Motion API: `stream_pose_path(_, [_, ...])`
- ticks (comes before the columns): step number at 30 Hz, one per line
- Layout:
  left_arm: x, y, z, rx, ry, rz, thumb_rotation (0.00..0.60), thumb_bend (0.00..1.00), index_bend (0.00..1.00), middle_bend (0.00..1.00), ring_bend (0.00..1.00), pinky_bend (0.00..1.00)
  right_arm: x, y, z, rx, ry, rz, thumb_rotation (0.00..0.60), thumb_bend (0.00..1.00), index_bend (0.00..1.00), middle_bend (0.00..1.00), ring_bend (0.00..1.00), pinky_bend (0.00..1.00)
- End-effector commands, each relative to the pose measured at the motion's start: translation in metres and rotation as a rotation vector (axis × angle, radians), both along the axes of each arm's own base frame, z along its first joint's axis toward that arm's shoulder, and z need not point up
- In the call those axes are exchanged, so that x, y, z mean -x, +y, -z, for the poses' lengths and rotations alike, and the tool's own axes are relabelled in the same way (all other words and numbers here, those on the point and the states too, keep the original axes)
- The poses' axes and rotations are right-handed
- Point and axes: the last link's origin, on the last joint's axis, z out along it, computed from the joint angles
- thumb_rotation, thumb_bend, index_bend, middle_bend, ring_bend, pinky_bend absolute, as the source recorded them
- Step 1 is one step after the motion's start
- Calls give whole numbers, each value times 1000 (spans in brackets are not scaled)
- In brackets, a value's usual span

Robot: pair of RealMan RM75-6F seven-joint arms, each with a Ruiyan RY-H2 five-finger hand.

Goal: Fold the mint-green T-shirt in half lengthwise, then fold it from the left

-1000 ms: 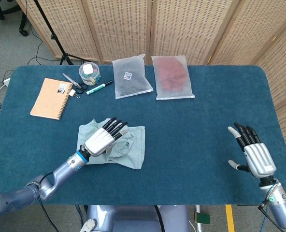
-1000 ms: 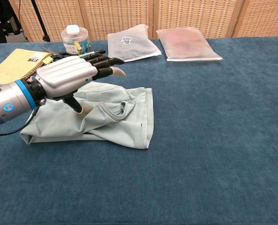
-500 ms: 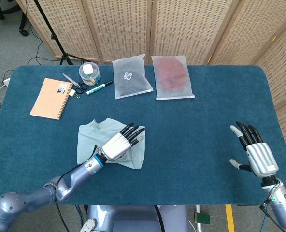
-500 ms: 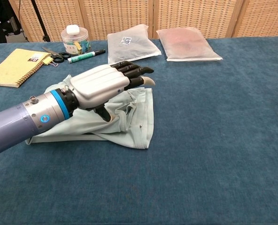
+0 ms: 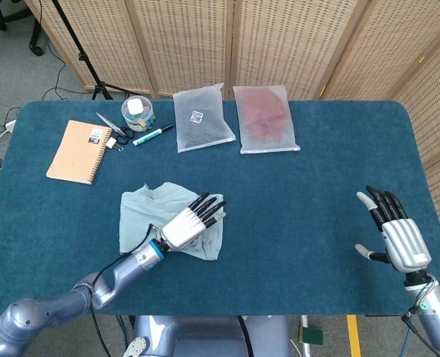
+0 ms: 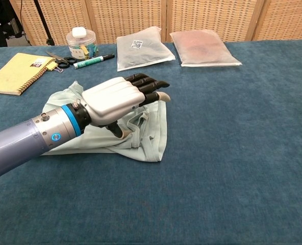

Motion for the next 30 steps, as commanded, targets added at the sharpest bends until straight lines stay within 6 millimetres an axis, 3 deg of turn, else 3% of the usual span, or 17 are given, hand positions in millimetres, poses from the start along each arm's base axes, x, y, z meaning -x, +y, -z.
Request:
stream_pose_path(1, [1, 1, -8, -30, -21, 3, 600, 207, 0, 0, 0, 0, 0, 1, 0, 0, 0, -2, 600, 53, 0, 0, 0, 0])
stream_pose_path(10, [9, 5, -37, -98, -86, -53, 600, 62, 0, 0, 0, 0, -2, 2, 2, -3, 6, -7, 600, 53, 0, 0, 0, 0])
stream_pose_path(19, [28, 13, -66, -126, -115, -126, 600, 49, 0, 0, 0, 0, -2, 3, 2, -5, 7, -10, 600, 53, 0, 0, 0, 0])
stream_pose_path(23, [45, 18, -81, -147, -112, -165, 600, 50, 0, 0, 0, 0, -2, 3, 3, -6, 8, -9, 600, 53, 0, 0, 0, 0])
stream_pose_path(30, [98, 24, -114, -181, -106, -303, 600, 51, 0, 0, 0, 0, -4, 4, 5, -13, 13, -13, 600, 53, 0, 0, 0, 0])
